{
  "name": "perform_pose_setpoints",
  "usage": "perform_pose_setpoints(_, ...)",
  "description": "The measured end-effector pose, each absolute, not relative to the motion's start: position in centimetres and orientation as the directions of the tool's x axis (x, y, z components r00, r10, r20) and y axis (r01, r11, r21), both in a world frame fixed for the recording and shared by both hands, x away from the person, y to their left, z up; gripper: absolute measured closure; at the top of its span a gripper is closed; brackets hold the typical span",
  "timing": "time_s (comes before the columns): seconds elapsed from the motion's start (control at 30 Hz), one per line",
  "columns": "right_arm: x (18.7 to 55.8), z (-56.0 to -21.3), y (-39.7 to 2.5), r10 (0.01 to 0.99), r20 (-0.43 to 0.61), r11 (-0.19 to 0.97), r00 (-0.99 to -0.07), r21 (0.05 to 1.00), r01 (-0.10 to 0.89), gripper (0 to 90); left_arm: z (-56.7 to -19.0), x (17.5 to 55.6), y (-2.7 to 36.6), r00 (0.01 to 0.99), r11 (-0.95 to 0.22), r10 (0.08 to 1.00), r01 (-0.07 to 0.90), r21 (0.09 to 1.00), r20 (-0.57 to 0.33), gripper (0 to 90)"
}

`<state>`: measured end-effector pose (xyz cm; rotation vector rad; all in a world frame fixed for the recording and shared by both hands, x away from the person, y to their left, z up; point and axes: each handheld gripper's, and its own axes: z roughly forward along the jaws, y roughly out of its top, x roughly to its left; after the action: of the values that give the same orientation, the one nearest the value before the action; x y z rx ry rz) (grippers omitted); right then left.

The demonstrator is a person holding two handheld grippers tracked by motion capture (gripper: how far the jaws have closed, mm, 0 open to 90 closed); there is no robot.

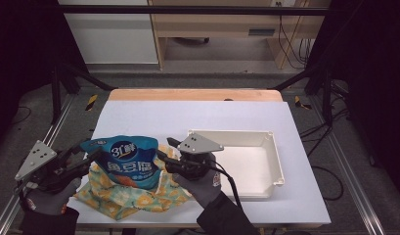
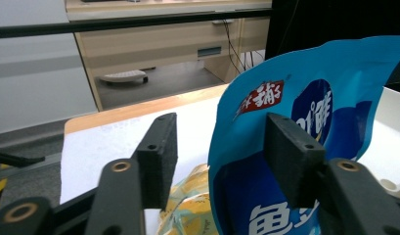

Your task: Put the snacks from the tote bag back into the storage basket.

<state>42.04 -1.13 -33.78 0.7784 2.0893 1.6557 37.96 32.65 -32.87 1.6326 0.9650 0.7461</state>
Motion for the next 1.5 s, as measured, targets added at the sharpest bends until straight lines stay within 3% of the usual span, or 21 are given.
perform_pose_setpoints(0.4,42.2,-33.8,0.7,0.609,0.047,0.177,-0.792,0.965,0.194,64.3,-32.9,37.7,32.8,0.489,-0.106,0.872,0.225,0.968,-0.018,70.3)
perform_pose_setpoints(0.83,42.9,-33.5,1.6,0.608,0.059,0.184,-0.792,0.96,0.213,77.4,-32.9,37.8,33.0,0.493,-0.085,0.869,0.256,0.963,-0.054,84.5)
perform_pose_setpoints(1.1,43.1,-33.4,1.5,0.607,0.067,0.182,-0.792,0.958,0.221,87.8,-32.9,37.8,32.7,0.48,-0.076,0.875,0.265,0.961,-0.063,89.0)
perform_pose_setpoints(1.5,43.1,-33.2,1.6,0.606,0.07,0.18,-0.793,0.958,0.223,90.0,-32.8,37.7,32.5,0.454,-0.056,0.888,0.264,0.963,-0.073,90.0)
